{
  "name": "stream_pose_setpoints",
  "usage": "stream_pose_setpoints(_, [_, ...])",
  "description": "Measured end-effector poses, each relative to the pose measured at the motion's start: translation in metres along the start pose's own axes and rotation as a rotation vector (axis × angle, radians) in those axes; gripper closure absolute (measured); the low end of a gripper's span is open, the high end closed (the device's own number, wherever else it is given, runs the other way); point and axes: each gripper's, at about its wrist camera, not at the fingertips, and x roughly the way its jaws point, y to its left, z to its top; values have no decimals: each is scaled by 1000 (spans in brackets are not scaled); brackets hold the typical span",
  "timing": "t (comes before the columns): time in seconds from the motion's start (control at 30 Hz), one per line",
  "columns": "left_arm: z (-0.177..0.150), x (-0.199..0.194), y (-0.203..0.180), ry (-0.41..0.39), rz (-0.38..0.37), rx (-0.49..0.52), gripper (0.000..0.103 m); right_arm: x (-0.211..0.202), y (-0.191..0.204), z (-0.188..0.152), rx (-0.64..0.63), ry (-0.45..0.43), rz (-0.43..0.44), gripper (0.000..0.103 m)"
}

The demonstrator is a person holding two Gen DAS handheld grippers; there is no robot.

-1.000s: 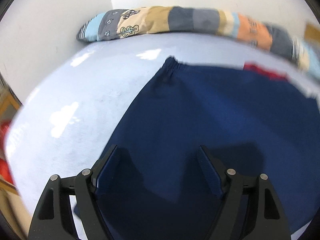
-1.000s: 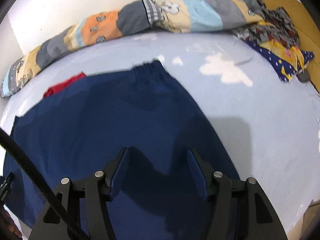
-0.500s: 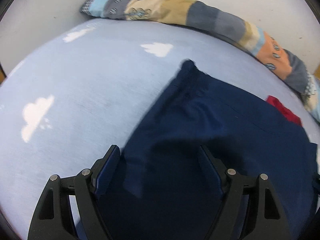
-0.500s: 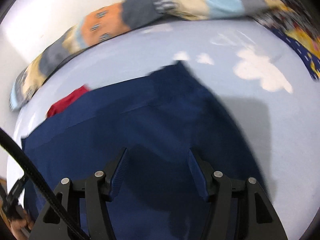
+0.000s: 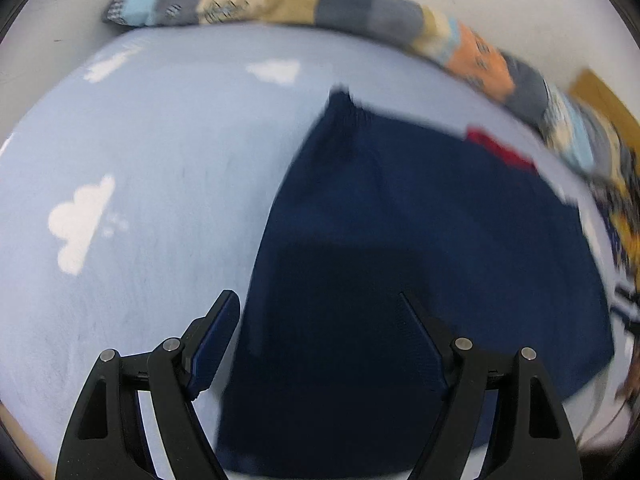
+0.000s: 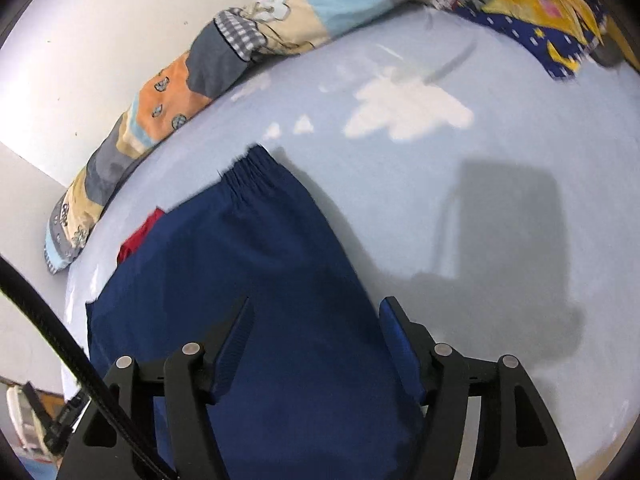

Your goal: Fold large clothes

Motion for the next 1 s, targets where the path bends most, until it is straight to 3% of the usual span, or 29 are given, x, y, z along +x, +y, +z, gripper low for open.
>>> stream_pose_setpoints(0.1, [-19, 13, 15, 88, -30, 34, 24, -4, -19, -13, 5, 26, -13, 33])
stream_pose_setpoints(0.17, [-22, 7, 20, 83, -33, 31, 24, 1, -31, -26, 24, 91, -4, 41])
stream_pose_setpoints(0.2, [-22, 2, 22, 76, -13, 23, 25, 5, -36, -31, 32, 118, -5, 52])
stream_pose_setpoints(0.27, [-20, -13, 20, 30, 33, -1, 26, 6, -41, -39, 51, 136, -26, 55])
stream_pose_setpoints(0.37, [-17, -42, 10, -65, 56, -6, 26, -19, -41, -48, 78, 61, -51, 55])
stream_pose_setpoints(0.5, [-15, -61, 2, -110, -6, -58, 26, -49, -37, -68, 88, 1, 4, 48])
stream_pose_setpoints(0.63, [-19, -60, -10, -106, -53, -86, 26, -79, -40, -81, 185, 7, 175, 46])
stream_pose_setpoints(0.73, [-21, -51, -26, -107, -58, -72, 26, -99, -26, -79, 137, -24, 231, 36])
stream_pose_setpoints(0.87, [-27, -51, -41, -147, -23, -17, 26, -90, -9, -75, 121, -74, 223, 33])
stream_pose_setpoints(0.93, [-28, -51, -43, -142, -5, -19, 26, -75, 1, -80, 136, -59, 261, 33])
stream_pose_setpoints(1.0, [-28, -56, -51, -162, -33, -20, 26, -65, 13, -83, 149, -30, 281, 33])
